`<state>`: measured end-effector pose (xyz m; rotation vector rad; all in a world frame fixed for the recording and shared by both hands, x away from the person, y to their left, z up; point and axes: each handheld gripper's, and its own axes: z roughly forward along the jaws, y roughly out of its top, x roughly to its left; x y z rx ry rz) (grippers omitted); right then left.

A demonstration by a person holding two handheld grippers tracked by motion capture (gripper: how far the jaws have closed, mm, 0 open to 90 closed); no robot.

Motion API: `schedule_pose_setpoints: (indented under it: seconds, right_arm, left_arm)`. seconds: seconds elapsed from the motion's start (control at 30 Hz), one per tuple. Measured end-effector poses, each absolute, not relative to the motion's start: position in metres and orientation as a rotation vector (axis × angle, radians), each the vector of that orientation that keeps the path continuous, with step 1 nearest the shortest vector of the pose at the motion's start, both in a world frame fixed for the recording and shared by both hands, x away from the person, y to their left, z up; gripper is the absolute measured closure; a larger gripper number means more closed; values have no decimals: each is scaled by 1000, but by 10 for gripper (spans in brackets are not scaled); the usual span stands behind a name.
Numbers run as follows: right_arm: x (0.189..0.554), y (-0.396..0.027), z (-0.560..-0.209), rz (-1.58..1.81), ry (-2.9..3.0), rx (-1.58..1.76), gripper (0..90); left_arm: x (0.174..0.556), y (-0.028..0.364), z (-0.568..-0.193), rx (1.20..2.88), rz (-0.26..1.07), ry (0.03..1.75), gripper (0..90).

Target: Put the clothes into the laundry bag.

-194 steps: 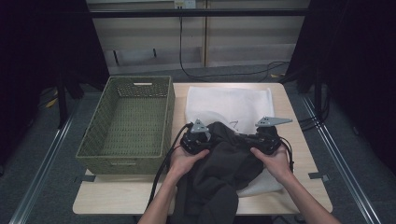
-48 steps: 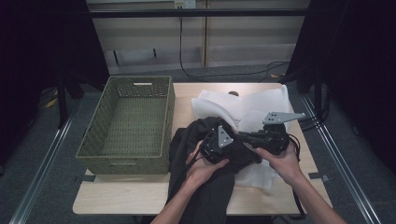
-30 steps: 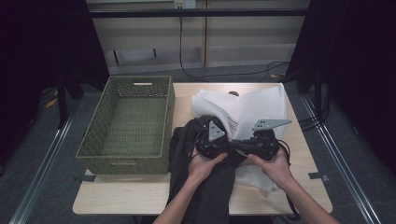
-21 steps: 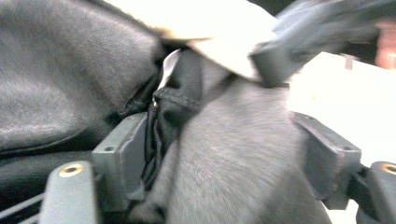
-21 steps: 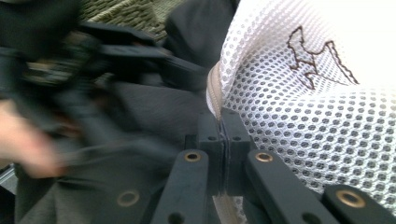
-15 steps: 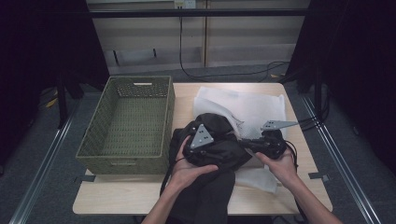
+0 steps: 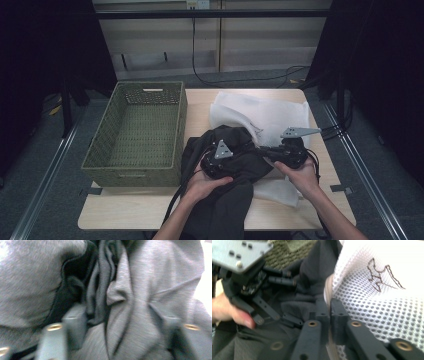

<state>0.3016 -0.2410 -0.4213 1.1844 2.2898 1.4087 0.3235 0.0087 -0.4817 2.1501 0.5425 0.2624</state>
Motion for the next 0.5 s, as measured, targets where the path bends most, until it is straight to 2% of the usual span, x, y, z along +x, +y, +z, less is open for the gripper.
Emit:
schedule_pose_setpoints:
  seconds: [0.03, 0.1, 0.17, 0.23, 0.27, 0.3, 0.37, 0.43, 0.47, 0.5]
  right_arm:
    - [304, -239, -418, 1409, 2280, 1164, 757]
    - [306, -239, -415, 1420, 2266, 1163, 748]
    - [310, -237, -410, 1389, 2247, 1147, 696]
    - [315, -233, -407, 1358, 2249, 1126, 709]
    - [318, -231, -407, 1360, 2250, 1133, 808]
    - [320, -228, -409, 1351, 2250, 1136, 848]
    - [320, -227, -410, 1368, 2258, 1132, 853]
    - [319, -228, -411, 1363, 2265, 1131, 857]
    - [317, -231, -411, 1367, 2263, 1133, 858]
    - [317, -231, -411, 1367, 2263, 1133, 858]
  left_arm:
    - [319, 9, -483, 2156, 270, 537, 515]
    - [319, 9, -482, 2160, 267, 535, 541]
    - [318, 9, -481, 2166, 263, 516, 543]
    - [315, 8, -480, 2178, 260, 508, 544]
    - [313, 7, -479, 2176, 260, 495, 544]
    - [311, 7, -478, 2168, 252, 498, 540]
    - [310, 11, -473, 2188, 252, 458, 531]
    - [310, 17, -466, 2162, 242, 473, 473]
    - [311, 23, -458, 2120, 272, 491, 362]
    - [311, 23, -458, 2120, 272, 491, 309]
